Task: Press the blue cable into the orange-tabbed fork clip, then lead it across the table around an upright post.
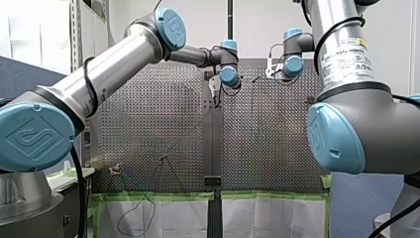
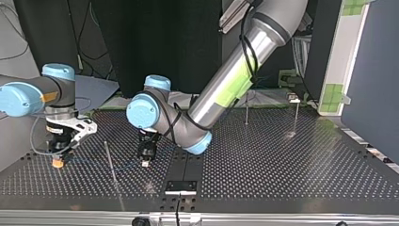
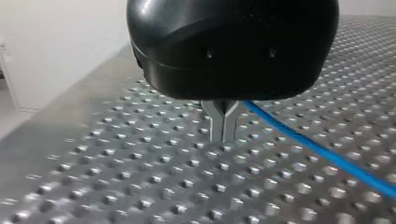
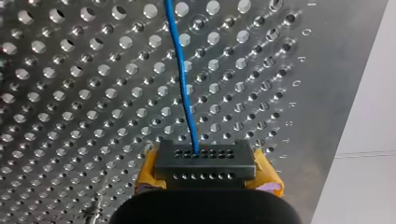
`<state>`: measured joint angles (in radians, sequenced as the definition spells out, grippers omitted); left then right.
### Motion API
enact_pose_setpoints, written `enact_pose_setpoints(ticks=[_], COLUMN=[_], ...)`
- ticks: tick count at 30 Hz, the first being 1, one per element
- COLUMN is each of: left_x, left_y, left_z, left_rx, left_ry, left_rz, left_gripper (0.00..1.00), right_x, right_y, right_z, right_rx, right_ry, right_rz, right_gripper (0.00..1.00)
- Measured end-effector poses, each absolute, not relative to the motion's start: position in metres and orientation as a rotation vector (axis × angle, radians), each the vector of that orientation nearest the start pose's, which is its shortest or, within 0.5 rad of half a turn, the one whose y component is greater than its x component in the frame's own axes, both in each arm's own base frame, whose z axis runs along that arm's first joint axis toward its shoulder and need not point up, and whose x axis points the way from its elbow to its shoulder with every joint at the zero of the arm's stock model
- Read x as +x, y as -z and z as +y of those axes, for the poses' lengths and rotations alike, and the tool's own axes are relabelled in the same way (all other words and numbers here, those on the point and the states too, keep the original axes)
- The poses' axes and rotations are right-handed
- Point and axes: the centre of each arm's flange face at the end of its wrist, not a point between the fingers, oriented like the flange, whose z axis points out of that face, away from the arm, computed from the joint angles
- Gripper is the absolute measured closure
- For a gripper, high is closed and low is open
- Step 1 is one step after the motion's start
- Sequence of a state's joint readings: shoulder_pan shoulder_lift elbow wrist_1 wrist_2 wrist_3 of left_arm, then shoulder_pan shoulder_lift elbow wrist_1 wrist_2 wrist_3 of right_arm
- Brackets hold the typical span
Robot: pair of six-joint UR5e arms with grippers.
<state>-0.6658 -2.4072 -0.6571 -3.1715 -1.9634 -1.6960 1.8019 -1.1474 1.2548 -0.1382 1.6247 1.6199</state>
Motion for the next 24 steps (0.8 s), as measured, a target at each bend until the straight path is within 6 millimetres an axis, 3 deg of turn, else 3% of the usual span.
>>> enact_pose_setpoints(ticks=[5, 7, 8, 10, 11, 13, 20, 22, 23, 24], left_x=[0.573, 0.573, 0.572, 0.572, 0.571, 0.571, 0.568, 0.568, 0.568, 0.568], left_y=[-0.377, -0.376, -0.376, -0.376, -0.376, -0.376, -0.375, -0.374, -0.374, -0.374], left_z=[-0.573, -0.573, -0.573, -0.574, -0.574, -0.574, -0.576, -0.575, -0.575, -0.574], left_rx=[0.105, 0.107, 0.108, 0.109, 0.11, 0.113, 0.12, 0.12, 0.121, 0.122], left_ry=[0.328, 0.329, 0.33, 0.33, 0.328, 0.324, 0.314, 0.303, 0.292, 0.283], left_rz=[1.539, 1.539, 1.54, 1.541, 1.541, 1.542, 1.545, 1.546, 1.547, 1.547], left_gripper=[1.0, 0.9, 0.9, 0.75, 0.75, 0.63, 0.46, 0.25, 0.25, 0.16], right_x=[0.276, 0.276, 0.276, 0.277, 0.277, 0.277, 0.282, 0.283, 0.283, 0.283], right_y=[-0.399, -0.393, -0.389, -0.382, -0.377, -0.369, -0.332, -0.322, -0.317, -0.313], right_z=[-0.619, -0.618, -0.617, -0.617, -0.616, -0.616, -0.616, -0.617, -0.617, -0.617], right_rx=[1.306, 1.315, 1.322, 1.335, 1.342, 1.354, 1.406, 1.411, 1.412, 1.414], right_ry=[-1.384, -1.384, -1.384, -1.385, -1.384, -1.379, -1.354, -1.352, -1.351, -1.35], right_rz=[-1.159, -1.168, -1.174, -1.18, -1.185, -1.193, -1.219, -1.222, -1.223, -1.224], right_gripper=[1.0, 1.0, 1.0, 1.0, 1.0, 1.0, 1.0, 1.0, 1.0, 1.0])
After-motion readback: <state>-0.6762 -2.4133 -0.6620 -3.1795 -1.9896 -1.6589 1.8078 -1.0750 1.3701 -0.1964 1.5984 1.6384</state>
